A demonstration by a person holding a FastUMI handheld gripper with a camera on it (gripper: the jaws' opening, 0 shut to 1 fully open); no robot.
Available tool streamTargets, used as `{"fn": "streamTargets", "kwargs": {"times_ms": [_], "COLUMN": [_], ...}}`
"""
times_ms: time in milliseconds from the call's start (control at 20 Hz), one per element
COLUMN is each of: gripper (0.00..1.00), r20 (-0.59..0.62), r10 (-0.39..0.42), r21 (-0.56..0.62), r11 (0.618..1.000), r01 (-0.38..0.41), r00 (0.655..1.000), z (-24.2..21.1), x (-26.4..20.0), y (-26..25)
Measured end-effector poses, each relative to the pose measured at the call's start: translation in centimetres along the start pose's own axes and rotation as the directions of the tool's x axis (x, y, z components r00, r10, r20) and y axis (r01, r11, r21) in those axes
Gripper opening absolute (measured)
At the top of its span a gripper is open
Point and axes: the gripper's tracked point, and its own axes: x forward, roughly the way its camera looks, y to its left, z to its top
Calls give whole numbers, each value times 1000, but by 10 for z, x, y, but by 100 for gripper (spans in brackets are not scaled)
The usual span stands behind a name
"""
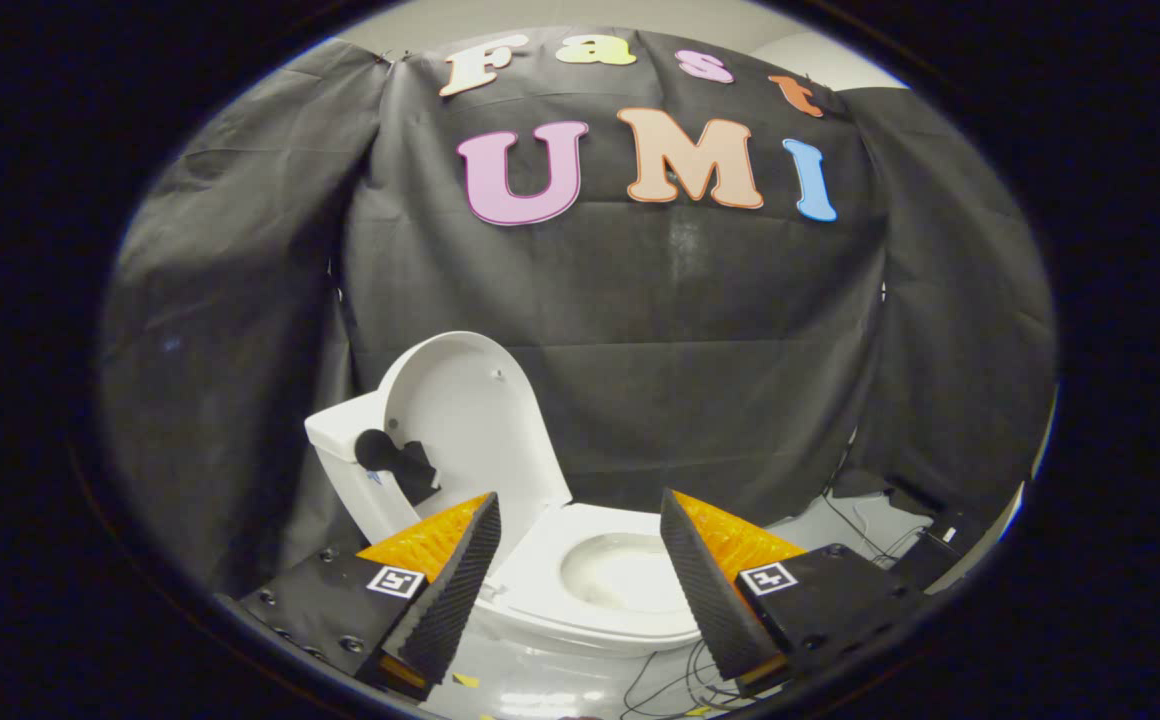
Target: Open the toilet lid.
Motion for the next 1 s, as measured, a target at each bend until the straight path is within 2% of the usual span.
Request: {"fn": "streamTargets", "kwargs": {"times_ms": [100, 150, 350, 600, 700, 850, 1000], "gripper": [99, 99, 99, 99, 98, 98, 98], "r20": [-11, -9, -12, 73, 72, 82, 72], "r10": [-15, 6, 28, 34, 33, -15, -19], "r21": [5, 14, -62, 42, 85, 80, 87], "r11": [1000, 1000, 998, 998, 996, 997, 996], "r01": [15, -6, -29, -37, -39, 8, 13], "r00": [1000, 1000, 1000, 997, 997, 997, 997], "z": [-8, -9, -23, -31, -37, -32, -37], "x": [-2, -4, -10, -10, -4, 0, 6], "y": [-22, -25, -58, -89, -101, -129, -141]}}
